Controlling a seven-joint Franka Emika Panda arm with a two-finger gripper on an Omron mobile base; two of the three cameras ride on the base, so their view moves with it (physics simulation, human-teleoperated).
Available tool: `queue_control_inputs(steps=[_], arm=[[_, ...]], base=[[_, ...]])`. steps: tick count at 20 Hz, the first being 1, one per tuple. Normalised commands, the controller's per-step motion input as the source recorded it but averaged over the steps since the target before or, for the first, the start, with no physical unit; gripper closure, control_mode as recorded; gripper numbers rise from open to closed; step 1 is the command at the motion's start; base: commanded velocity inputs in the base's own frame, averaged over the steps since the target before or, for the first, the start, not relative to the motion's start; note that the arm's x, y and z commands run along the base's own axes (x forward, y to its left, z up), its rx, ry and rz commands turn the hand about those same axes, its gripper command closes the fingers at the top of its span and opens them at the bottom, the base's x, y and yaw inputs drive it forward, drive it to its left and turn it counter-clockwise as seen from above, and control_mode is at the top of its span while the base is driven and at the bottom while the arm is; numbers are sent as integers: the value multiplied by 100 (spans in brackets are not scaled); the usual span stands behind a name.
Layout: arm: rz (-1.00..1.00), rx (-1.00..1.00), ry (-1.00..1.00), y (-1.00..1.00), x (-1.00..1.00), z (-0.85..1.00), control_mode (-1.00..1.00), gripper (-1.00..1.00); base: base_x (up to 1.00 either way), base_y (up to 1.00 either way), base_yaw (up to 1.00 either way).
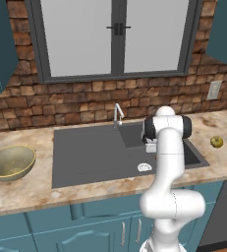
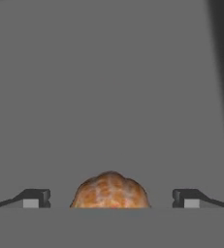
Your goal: Remove the tangerine and squash from the sink. Then move the bowl and cup from the counter to the sink for washing.
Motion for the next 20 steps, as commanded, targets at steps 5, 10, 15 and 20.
queue_control_inputs(steps=[5,10,15,20], arm=[[-2,1,3,-2,1,-12,-100,-100],[-4,2,1,0,0,-8,-100,-100],[-4,0,0,0,-1,-2,-100,-100],[-5,0,0,0,-6,-2,-100,-100]], base=[[0,0,0],[0,0,0],[0,0,0],[0,0,0]])
